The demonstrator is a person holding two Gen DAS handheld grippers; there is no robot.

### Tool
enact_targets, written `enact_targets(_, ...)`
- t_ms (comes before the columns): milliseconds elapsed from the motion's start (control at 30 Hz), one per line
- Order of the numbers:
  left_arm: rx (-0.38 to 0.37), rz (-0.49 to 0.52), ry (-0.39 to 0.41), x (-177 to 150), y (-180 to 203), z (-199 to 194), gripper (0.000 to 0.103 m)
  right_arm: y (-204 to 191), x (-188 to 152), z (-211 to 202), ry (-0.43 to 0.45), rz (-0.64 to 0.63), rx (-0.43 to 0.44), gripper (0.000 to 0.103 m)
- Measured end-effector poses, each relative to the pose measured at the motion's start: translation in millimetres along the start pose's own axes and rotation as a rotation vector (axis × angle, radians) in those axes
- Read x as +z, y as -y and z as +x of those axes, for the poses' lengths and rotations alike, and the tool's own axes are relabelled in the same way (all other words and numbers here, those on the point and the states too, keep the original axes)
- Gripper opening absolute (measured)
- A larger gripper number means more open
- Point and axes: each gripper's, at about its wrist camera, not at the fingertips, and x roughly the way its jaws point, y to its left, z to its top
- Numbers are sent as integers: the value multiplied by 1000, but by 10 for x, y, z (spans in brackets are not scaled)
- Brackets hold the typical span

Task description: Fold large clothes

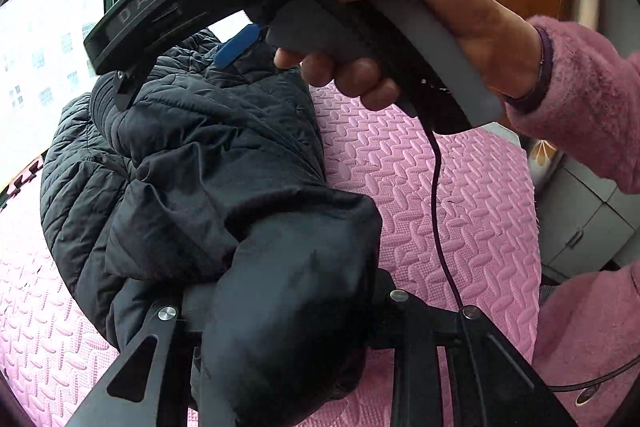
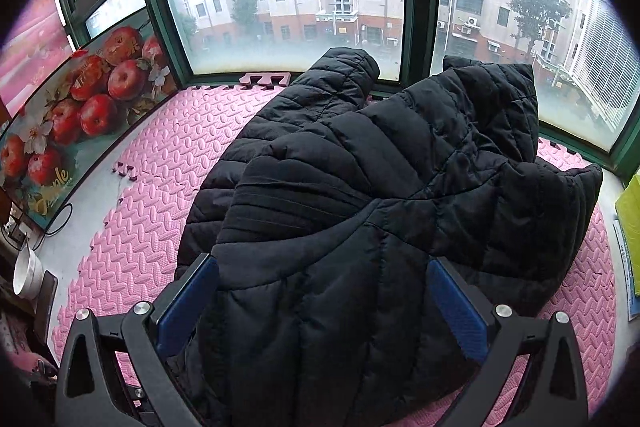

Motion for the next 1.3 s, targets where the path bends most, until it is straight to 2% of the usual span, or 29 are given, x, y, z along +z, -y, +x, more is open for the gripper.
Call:
enact_targets(267,-26,11,-34,-39,3,46,35,40,-208,229,-100,11,-10,103)
enact_targets(333,-26,19,-41,-55,25,49,36,85,-277,207,-110,32,0,103)
enact_targets(533,-44,80,-69,-125,186,89,36,146,-435,-16,-107,50,-45,102)
enact_targets(633,-46,76,-70,-131,221,101,36,62,-330,-209,-53,12,-61,103)
enact_targets(800,-67,34,-66,-158,203,112,36,-40,62,-317,9,-16,-34,103)
enact_targets(933,-63,23,-67,-147,139,30,36,-178,314,-33,-62,-32,-15,103)
enact_targets(1100,-55,1,-72,-164,187,-52,36,-521,296,388,-152,-166,-115,102)
enact_targets(1133,-53,-3,-72,-173,187,-90,36,-559,257,451,-163,-190,-149,98)
enact_targets(1167,-50,-6,-73,-182,186,-136,36,-584,210,485,-158,-220,-191,78)
enact_targets(1200,-53,-9,-74,-193,184,-181,36,-597,162,497,-152,-250,-238,68)
enact_targets(1300,-70,-22,-88,-215,179,-300,38,-502,36,363,-121,-243,-233,61)
